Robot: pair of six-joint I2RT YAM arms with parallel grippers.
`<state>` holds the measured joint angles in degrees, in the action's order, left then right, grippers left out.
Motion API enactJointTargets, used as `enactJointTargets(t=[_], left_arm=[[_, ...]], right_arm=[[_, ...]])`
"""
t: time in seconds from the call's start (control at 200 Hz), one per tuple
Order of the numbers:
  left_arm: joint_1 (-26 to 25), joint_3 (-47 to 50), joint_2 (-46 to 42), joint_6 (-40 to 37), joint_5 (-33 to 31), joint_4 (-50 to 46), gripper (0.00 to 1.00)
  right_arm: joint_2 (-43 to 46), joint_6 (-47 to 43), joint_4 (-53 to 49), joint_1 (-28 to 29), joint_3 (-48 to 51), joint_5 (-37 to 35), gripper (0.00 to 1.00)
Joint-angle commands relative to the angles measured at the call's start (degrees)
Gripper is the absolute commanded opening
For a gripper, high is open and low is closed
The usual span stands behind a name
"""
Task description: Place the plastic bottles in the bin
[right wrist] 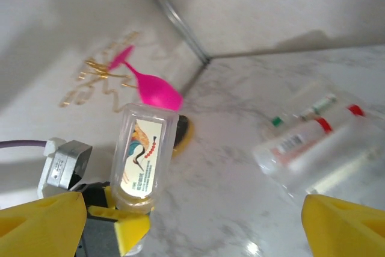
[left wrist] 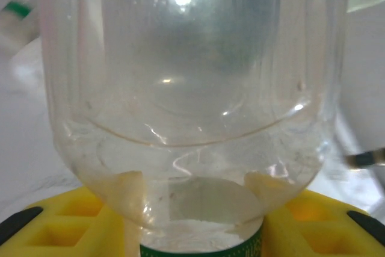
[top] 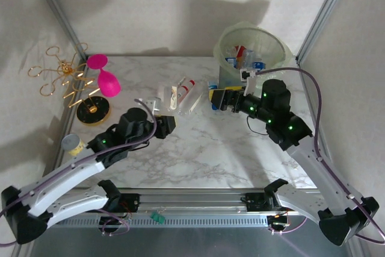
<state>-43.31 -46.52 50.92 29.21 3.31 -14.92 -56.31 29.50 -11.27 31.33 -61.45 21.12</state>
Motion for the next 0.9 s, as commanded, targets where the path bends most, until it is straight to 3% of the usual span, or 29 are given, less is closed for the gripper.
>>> enactJointTargets(t=[0.0, 0.175, 0.541, 0.896], left_arm=[[-0.3, -0.6, -3.2, -1.6, 7.6, 5.7, 0.41], [-0.4, -1.8, -5.2, 0.3, 10.3, 8.3, 0.41], [-2.1, -3.8, -4.0, -2.5, 8.4, 6.1, 0.38], [-2.9, -5.2, -2.9, -2.5, 8.4, 6.8, 0.35]], right_arm=[[0.8, 3.8, 8.4, 0.5, 0.9, 7.1, 0.92], [-1.4, 7.2, 12.2, 4.2, 0.3, 10.3, 0.92], [-14.7, 5.7, -3.7, 20.4, -17.6, -7.3, 0.91], [-24.3, 6.7, -10.9, 23.8, -26.2, -15.3, 0.91]])
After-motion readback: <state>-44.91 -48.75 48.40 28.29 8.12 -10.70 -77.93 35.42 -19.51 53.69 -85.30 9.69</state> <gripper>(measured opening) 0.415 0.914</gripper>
